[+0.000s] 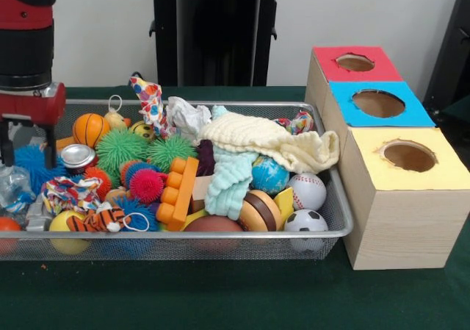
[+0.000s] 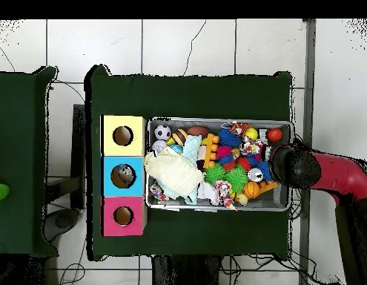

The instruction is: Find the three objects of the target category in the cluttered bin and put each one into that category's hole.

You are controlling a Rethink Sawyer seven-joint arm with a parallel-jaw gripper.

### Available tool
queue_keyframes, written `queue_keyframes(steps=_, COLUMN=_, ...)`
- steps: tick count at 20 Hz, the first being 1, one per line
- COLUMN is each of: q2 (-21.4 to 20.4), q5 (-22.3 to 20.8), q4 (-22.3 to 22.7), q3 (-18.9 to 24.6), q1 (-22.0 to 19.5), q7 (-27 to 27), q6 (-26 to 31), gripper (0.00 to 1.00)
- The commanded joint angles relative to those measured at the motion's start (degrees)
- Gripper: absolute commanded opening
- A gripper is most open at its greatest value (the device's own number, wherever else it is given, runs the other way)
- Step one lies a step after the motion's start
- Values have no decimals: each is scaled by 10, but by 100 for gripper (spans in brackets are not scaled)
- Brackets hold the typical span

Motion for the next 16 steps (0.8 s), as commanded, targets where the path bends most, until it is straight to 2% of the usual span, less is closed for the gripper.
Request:
queue_keyframes(steps=1, q2=39, q5=-27, q4=12, q3=-7, q1=-7, q7=-60, q6=21, gripper=100)
queue_keyframes(steps=7, q2=59, q5=-49, q4=2, q3=-18, q1=-12, q7=-72, q6=12, gripper=100)
queue_keyframes(steps=16, q2=36, q5=-45, q4=6, q3=-6, q1=-26, q7=-95, q6=36, gripper=100)
